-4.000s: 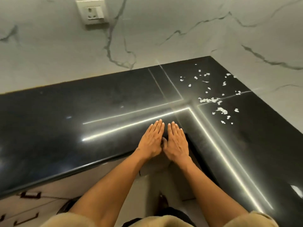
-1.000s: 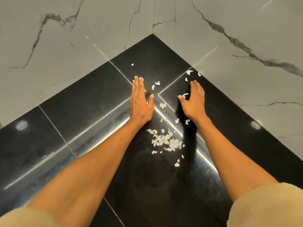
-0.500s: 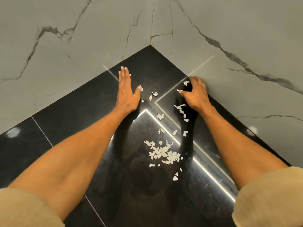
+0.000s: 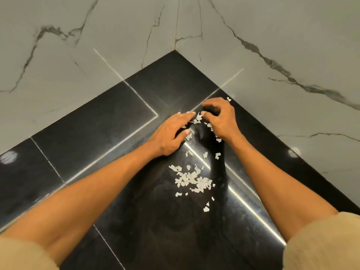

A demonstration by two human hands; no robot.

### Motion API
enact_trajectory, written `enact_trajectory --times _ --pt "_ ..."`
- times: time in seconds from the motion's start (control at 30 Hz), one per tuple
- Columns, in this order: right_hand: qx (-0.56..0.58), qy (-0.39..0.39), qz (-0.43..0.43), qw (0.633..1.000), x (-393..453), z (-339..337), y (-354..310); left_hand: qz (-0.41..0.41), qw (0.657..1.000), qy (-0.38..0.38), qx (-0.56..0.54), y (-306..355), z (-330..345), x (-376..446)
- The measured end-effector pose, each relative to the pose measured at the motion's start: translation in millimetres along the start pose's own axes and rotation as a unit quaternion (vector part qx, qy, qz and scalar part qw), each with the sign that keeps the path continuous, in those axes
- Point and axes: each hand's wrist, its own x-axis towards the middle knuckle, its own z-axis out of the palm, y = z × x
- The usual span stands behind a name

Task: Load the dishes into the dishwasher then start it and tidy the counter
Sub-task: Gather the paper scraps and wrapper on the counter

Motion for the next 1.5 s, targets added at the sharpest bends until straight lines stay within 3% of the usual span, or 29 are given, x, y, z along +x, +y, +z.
enact_trajectory --times 0.07,0.13,0.23,0.4,0.53,0.6,0.73,0.83,1.07,1.23,1.5 --pt "-0.047 0.048 0.040 0.997 7 -2 2 -0.023 0.997 0.070 0.002 -1 -1 0" --pt "-0.110 0.026 0.106 0.988 14 -4 6 -0.110 0.986 0.128 0.006 -7 -8 5" --pt "-0.166 -0.039 0.152 0.973 16 -1 14 -0.196 0.976 0.093 0.036 -10 -13 9" --pt "-0.137 -0.047 0.063 0.987 -9 4 2 -0.143 0.986 0.046 0.065 -7 -8 3" --pt "-0.087 -0.149 -0.064 0.983 -21 -5 -3 -0.150 0.988 0.023 0.038 1 -7 -4" --pt "-0.078 -0.155 -0.058 0.983 -10 -15 2 -0.131 0.991 0.021 0.020 4 -4 -5" --pt "0.011 -0.037 0.064 0.997 6 -19 19 -0.114 0.993 -0.026 0.011 5 -2 -8" --pt "0.020 -0.040 0.050 0.998 -16 13 17 -0.122 0.991 -0.052 -0.001 6 3 -14" --pt "0.002 -0.068 -0.062 0.996 -82 38 2 -0.107 0.989 0.036 -0.097 35 14 -36" --pt "0.024 -0.090 -0.062 0.994 -134 38 -1 -0.136 0.967 0.116 -0.183 64 22 -75" --pt "0.057 -0.099 -0.074 0.991 -194 38 -4 -0.140 0.958 0.149 -0.201 90 35 -114"
